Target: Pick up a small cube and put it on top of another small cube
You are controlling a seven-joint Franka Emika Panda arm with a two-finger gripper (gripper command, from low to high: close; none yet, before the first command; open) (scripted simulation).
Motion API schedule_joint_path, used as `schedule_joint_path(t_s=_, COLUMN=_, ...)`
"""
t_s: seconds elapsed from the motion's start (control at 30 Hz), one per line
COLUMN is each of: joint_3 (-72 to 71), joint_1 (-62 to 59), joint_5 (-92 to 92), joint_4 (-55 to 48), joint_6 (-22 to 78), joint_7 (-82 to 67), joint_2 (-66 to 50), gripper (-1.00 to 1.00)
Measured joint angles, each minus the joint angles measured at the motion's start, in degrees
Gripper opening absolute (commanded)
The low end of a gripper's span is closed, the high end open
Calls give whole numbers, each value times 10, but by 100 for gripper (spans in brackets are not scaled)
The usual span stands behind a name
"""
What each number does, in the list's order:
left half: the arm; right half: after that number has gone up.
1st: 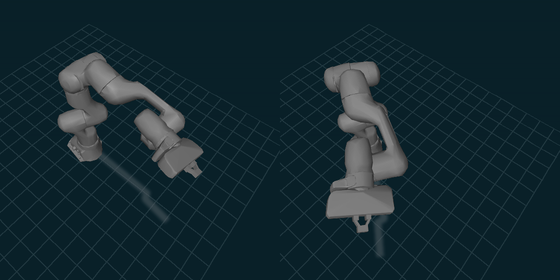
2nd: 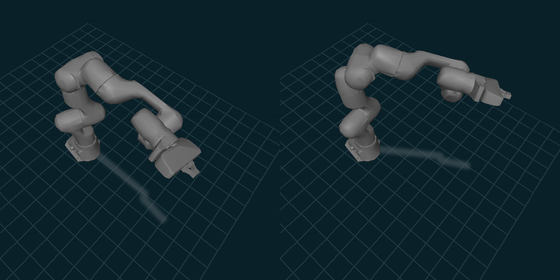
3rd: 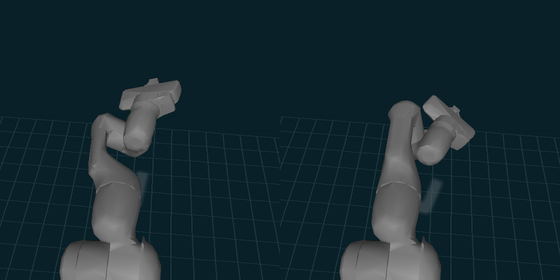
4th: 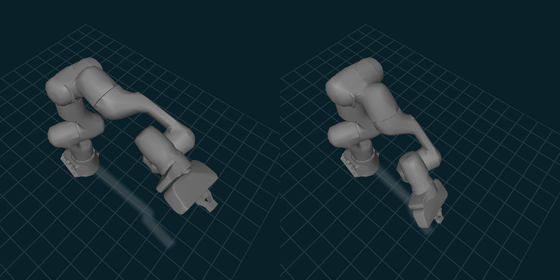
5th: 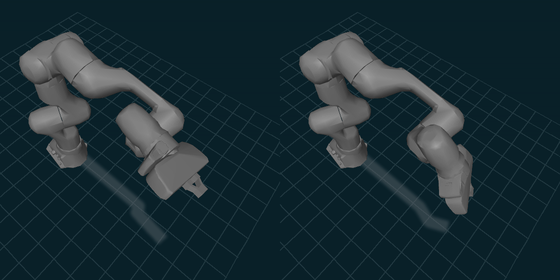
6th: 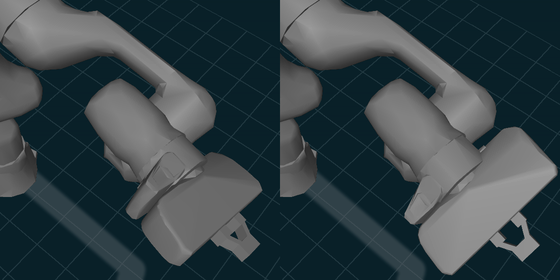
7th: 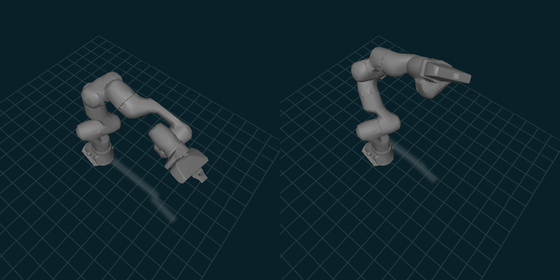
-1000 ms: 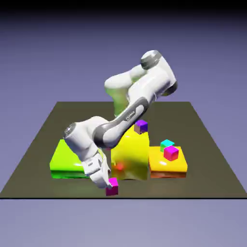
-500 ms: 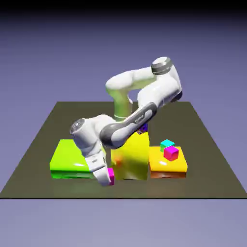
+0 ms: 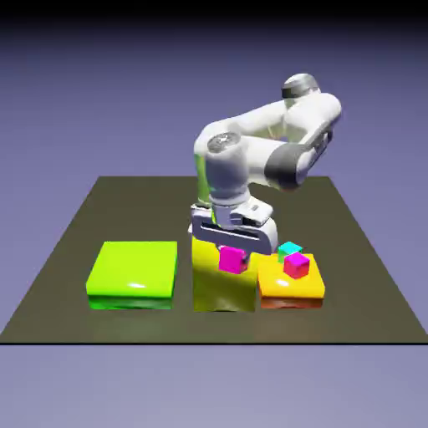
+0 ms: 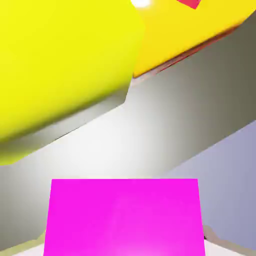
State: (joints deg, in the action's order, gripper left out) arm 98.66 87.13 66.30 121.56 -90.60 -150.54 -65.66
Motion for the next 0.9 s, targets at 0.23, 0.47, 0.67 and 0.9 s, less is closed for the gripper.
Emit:
schedule_joint_path(t_s=0.23, joint_3=22, joint_1=145, joint_5=-55, joint_4=45, joint_6=32, joint_7=-74, joint_2=4, gripper=-100)
schedule_joint_path(t_s=0.47, joint_3=16, joint_1=291, joint_5=-100, joint_4=107, joint_6=82, joint_7=-117, joint_2=3, gripper=-100)
schedule_joint_path(t_s=0.67, joint_3=-29, joint_1=342, joint_5=-74, joint_4=155, joint_6=68, joint_7=-135, joint_2=-9, gripper=-100)
schedule_joint_path(t_s=0.9, joint_3=-3, joint_1=338, joint_5=-98, joint_4=137, joint_6=87, joint_7=-130, joint_2=-1, gripper=100)
